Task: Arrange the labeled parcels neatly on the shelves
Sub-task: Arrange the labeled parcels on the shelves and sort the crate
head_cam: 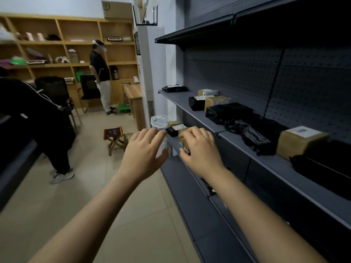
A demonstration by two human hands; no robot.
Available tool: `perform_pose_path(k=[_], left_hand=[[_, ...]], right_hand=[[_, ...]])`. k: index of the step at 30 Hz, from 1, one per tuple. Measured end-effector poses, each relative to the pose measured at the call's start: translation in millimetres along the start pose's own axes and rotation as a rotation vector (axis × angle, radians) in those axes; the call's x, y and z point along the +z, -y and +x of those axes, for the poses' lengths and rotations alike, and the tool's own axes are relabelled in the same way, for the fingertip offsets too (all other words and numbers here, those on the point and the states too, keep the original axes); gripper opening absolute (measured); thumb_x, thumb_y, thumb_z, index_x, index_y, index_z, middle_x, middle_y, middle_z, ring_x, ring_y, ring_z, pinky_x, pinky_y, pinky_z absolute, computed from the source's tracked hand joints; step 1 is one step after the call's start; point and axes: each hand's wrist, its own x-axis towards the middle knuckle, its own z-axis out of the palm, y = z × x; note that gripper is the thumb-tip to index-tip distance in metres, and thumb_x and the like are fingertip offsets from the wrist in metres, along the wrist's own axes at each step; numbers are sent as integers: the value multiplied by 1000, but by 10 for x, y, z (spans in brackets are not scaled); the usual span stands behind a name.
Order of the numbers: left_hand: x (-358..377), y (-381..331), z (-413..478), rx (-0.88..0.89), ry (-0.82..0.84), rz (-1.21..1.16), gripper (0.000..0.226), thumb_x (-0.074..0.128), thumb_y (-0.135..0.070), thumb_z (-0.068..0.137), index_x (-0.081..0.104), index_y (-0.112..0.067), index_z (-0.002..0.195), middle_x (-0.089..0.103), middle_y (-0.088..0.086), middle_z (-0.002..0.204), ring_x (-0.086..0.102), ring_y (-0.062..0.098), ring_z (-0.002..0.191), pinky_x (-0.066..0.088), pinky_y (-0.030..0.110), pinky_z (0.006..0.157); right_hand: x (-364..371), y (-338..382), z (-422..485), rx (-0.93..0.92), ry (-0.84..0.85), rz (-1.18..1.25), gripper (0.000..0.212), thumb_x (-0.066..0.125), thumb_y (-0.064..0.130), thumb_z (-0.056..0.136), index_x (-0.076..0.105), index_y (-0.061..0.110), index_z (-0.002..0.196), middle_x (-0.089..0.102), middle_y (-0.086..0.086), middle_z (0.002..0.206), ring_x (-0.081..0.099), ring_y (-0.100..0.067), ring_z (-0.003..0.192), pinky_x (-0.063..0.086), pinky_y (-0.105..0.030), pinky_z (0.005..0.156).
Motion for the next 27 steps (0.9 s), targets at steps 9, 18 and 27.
perform_pose_path(k=[9, 18, 27], left_hand=[[838, 903, 659, -31, -10, 56, 33, 59, -32, 85, 61, -11, 111, 62, 8, 102, 59, 28, 91, 48, 36, 74], [1956, 2312, 1429, 43, -12, -9, 30, 63, -28, 85, 61, -11, 109, 60, 9, 102, 58, 29, 91, 49, 38, 75], [2979, 3481, 2320, 156, -30, -125, 27, 66, -28, 85, 63, -12, 107, 60, 7, 101, 57, 26, 89, 47, 36, 73]], right_hand=[[982, -398, 1101, -33, 70, 38, 30, 67, 18, 81, 62, 16, 110, 58, -3, 110, 53, -25, 105, 45, -40, 92], [2127, -479, 2364, 68, 80, 56, 31, 66, 22, 83, 60, 19, 114, 54, -2, 112, 50, -23, 105, 42, -38, 93], [3053, -618, 3516, 216, 61, 5, 32, 65, 20, 84, 59, 17, 116, 54, -1, 115, 49, -22, 107, 40, -36, 94]])
